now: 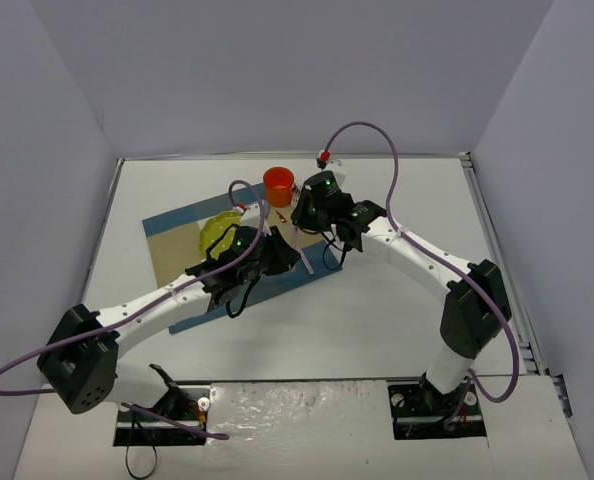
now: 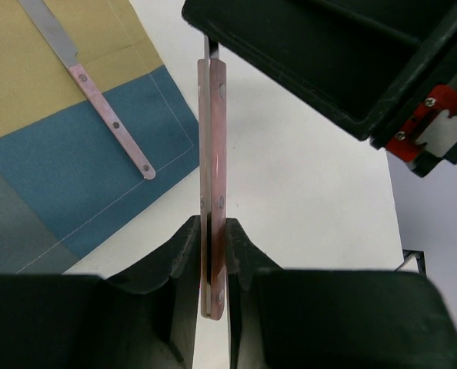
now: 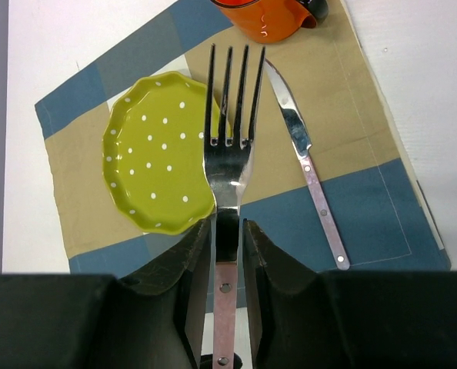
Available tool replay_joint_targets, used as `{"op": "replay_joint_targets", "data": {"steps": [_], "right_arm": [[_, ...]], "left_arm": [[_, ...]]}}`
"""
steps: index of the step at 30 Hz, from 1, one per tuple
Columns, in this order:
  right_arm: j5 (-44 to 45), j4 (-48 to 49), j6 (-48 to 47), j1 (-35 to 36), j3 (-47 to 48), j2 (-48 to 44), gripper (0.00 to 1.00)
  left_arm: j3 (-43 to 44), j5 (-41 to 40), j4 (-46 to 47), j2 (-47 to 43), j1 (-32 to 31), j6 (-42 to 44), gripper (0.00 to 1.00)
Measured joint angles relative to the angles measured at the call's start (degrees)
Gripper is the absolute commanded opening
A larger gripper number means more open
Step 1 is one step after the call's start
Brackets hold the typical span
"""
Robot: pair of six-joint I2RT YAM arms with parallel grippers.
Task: Set the dinner table for one person
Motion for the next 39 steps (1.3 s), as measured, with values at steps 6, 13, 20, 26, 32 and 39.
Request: {"op": "replay_joint_targets", "data": {"steps": [6,13,20,26,32,39], "right_arm": [[-0.1,0.4,-0.8,0.3,-0.6,-0.8,0.84],[0.9,0.7,-2.0,0.2,-2.6,-4.7,1.00],[1.7,-1.5,-5.4,-3.1,-4.7,-13.3,1.00],[-0.6,-2.5,-9.5,-10.7,-7.9,-20.3,1.00],[-5.2,-4.0,-13.8,-13.0,-10.7,-23.0,1.00],[-10.7,-5.3,-15.8,-13.2,-15.3,-25.2,1.00]], "left_arm": [[-4.0,-0.7,0.0,-3.0,0.0,-0.3,0.00],[-10.8,-2.9,0.5,-10.6,0.6,-0.9,0.00],[-20.4,-4.3,1.1,-22.3,8.3,-3.1,0.00],[-27.8,-5.0,1.1,-33.2,19.1,-6.7,0.00],[-34.2,-5.3,-0.3,-40.8,30.8,-11.2,0.00],[-37.3,-1.7,1.6,-36.8,38.8,-13.1,0.00]]}}
